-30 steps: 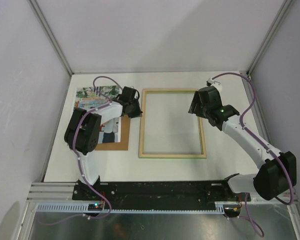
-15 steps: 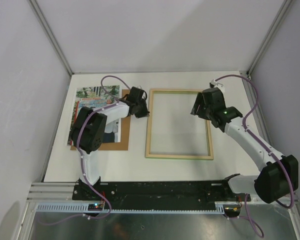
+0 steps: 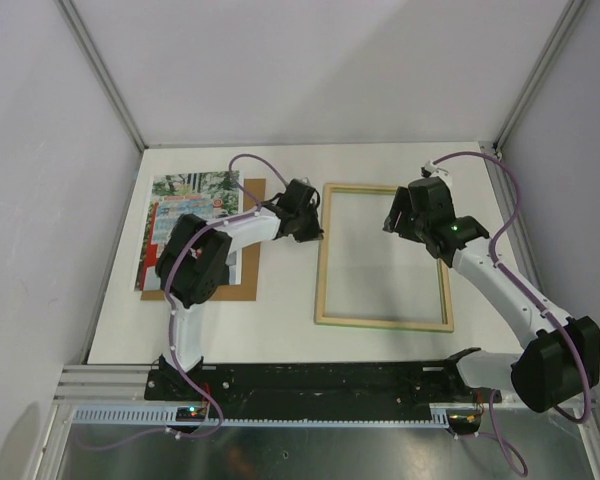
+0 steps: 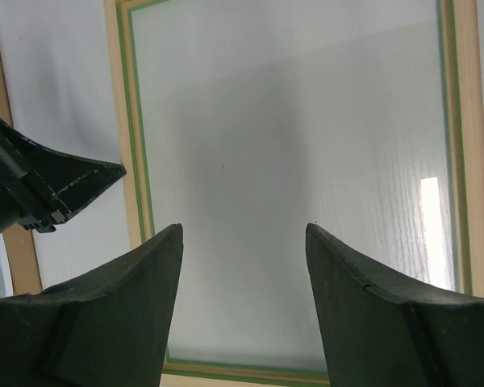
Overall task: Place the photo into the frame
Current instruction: Move the frame body to the center of the board, then move the photo to the center of the board.
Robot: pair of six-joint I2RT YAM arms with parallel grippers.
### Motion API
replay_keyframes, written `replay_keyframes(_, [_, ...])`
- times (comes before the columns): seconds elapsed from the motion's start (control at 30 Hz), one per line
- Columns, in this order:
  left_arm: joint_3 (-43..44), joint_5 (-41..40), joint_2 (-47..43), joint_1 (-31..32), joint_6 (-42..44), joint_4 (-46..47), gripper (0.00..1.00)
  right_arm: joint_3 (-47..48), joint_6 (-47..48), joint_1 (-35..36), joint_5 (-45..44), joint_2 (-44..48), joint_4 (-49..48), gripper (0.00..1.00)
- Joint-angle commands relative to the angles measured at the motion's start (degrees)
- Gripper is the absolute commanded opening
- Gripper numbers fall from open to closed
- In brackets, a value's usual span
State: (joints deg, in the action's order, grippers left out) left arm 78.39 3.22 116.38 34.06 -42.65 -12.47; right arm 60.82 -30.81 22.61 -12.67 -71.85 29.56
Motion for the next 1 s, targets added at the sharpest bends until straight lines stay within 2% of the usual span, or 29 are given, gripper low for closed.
replay_keyframes(0.0, [0.28, -0.09, 1.53, 2.34, -2.01, -2.61, 0.00, -0.25, 1.03, -0.28, 0.56, 2.09, 0.31, 0.67])
replay_keyframes(0.37, [-1.42, -0.10, -3.88, 2.95, -1.58, -2.65, 0.00, -0.60, 0.52, -0.17, 3.09, 1.33, -0.21, 0.66])
replay_keyframes(0.47, [-1.74, 0.54, -7.60, 1.09, -0.67, -2.76, 0.08, -0.57, 0.64, 0.16, 5.14, 0.21, -2.02, 0.66])
replay_keyframes(0.6, [-4.50, 0.95, -15.12, -5.87, 0.63, -3.30, 0.29, -0.48, -1.10, 1.62, 12.43, -3.29, -6.96, 0.67])
replay_keyframes(0.77, [-9.92, -0.16, -22.75, -21.88, 2.72, -4.31, 0.54, -0.07, -4.21, 6.47, 20.22, -11.51, -15.22, 0.68])
replay_keyframes(0.97, [-13.99, -1.54, -24.36, -38.17, 5.67, -5.36, 0.67, 1.53, -8.12, 13.66, 25.14, -21.60, -27.20, 0.69])
